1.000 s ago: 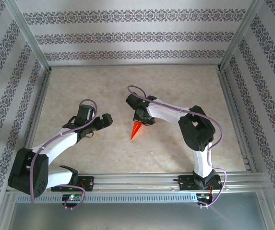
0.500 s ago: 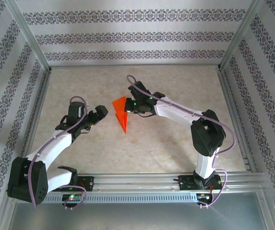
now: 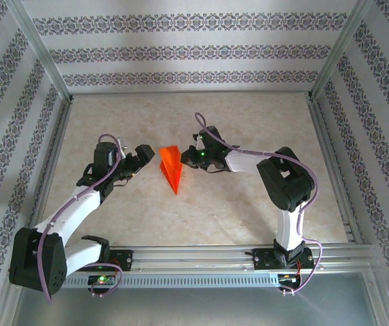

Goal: Fold a paper plane with a square sheet of paper (pick it up from the middle)
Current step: Turn over the wing at the center of the table.

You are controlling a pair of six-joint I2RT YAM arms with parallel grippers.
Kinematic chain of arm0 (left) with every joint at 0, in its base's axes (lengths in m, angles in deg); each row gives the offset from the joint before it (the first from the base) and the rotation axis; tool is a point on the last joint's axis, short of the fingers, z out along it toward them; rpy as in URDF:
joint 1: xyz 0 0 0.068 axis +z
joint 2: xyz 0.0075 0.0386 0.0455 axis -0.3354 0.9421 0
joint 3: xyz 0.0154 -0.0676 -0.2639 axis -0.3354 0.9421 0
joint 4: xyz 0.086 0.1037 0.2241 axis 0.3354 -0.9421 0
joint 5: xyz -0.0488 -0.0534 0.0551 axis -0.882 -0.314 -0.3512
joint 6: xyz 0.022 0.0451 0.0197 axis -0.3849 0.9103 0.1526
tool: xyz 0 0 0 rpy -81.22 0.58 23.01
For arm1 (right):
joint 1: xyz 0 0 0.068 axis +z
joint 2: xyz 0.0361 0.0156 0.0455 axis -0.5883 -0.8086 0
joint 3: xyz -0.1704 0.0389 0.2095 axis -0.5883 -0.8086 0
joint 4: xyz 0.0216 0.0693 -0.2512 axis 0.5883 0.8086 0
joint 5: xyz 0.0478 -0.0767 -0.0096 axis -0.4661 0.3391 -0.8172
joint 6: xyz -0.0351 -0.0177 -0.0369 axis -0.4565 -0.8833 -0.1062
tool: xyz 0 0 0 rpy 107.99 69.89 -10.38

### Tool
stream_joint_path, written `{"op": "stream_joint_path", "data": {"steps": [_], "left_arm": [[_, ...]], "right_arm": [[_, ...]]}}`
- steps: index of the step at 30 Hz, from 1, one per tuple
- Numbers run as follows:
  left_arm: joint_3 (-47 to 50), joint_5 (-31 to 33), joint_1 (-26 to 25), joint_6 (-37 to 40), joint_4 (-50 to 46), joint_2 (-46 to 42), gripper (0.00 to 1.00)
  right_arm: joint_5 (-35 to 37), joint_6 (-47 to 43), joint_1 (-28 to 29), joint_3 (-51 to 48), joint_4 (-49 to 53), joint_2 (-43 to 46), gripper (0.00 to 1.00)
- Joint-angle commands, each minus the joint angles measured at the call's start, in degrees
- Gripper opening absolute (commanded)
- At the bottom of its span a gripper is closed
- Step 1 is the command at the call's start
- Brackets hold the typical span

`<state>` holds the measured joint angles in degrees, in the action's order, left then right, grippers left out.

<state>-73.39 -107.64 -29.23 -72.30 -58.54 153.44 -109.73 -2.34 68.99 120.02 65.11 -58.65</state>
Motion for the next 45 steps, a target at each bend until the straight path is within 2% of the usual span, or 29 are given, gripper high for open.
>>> {"op": "stream_joint_path", "data": {"steps": [1,10,14,19,23,26,33,40,45], "left_arm": [[0.58,-1.46,-1.08,-0.26,3.29,1.89,1.0],[0.28,-0.5,-6.31,-1.85,7.87,10.35,1.0],[-0.7,-0.58,-8.11,-3.61,10.57,15.1,0.94],[-2.83,-1.27,-10.46,-5.88,12.81,21.19,0.79],[-4.13,-2.63,-11.61,-7.76,16.2,25.98,0.59],[-6.05,-3.49,-12.12,-7.81,17.66,28.95,0.53],[-12.13,-3.0,-12.8,-5.01,10.34,33.69,0.31],[-13.43,-0.3,-12.89,-2.63,4.77,33.65,0.08],[-14.35,1.63,-12.84,-0.41,1.11,32.98,0.0]], "right_arm": [[-2.52,1.71,-1.23,-3.11,-5.18,-0.12,0.0],[-3.18,1.56,-4.27,-9.22,-7.45,1.31,0.0],[-3.56,1.83,-4.82,-10.13,-8.38,1.35,0.0],[-3.75,1.71,-5.29,-10.59,-8.46,1.49,0.0],[-3.93,1.71,-5.53,-11.06,-8.65,1.61,0.0],[-3.85,1.65,-5.64,-11.23,-8.65,1.49,0.0],[-3.92,1.91,-5.7,-11.45,-8.82,1.35,0.0],[-3.97,2.1,-6.01,-11.62,-8.82,1.4,0.0],[-3.93,2.05,-6.32,-12.13,-8.65,2.16,0.0]]}}
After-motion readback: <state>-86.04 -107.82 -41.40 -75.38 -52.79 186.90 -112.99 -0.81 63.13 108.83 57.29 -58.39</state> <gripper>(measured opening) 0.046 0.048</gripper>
